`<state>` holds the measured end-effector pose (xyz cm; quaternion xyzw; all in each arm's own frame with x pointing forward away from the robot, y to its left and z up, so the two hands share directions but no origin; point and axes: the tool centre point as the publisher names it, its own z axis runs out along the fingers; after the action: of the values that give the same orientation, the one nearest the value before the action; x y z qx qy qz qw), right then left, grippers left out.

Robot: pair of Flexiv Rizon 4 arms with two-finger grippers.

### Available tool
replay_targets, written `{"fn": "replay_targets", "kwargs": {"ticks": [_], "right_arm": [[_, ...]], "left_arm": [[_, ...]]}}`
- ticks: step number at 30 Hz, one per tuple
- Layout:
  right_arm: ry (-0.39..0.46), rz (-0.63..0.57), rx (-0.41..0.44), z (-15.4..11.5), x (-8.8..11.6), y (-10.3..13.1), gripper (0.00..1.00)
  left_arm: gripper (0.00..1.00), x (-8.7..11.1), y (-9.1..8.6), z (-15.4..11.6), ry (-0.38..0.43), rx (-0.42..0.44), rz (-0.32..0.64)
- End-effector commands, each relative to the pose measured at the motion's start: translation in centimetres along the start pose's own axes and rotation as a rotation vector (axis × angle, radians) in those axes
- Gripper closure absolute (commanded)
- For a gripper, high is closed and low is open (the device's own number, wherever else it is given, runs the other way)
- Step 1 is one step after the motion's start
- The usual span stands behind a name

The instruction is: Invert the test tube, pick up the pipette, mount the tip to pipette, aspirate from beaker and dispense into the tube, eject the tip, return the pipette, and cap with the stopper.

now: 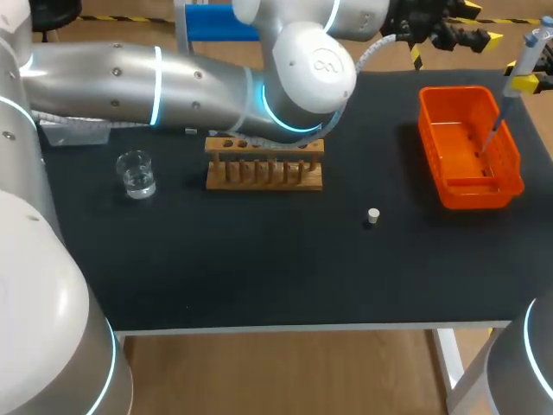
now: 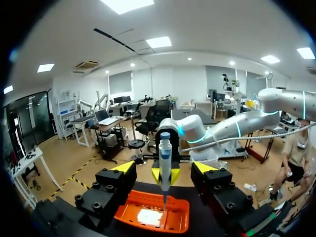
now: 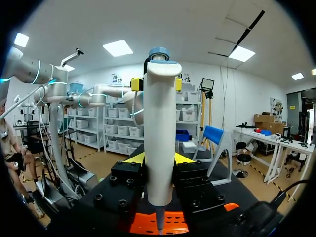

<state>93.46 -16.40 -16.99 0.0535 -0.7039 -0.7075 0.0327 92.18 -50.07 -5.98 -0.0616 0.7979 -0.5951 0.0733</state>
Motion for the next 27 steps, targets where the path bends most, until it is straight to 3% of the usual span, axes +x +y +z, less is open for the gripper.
{"fn": "replay_targets", "kwargs": {"ticks": [1,27], "right_arm": [[0.001,0.0,0.003,0.0,0.0,0.1,1.0],[0.001,0.0,0.003,0.0,0.0,0.1,1.0]], "left_arm": [[1.0,-0.3,-0.5,1.7,0.01,0.003,0.005],[1.0,-0.1,-1.8,5.6,0.048,0.111,0.019]]}}
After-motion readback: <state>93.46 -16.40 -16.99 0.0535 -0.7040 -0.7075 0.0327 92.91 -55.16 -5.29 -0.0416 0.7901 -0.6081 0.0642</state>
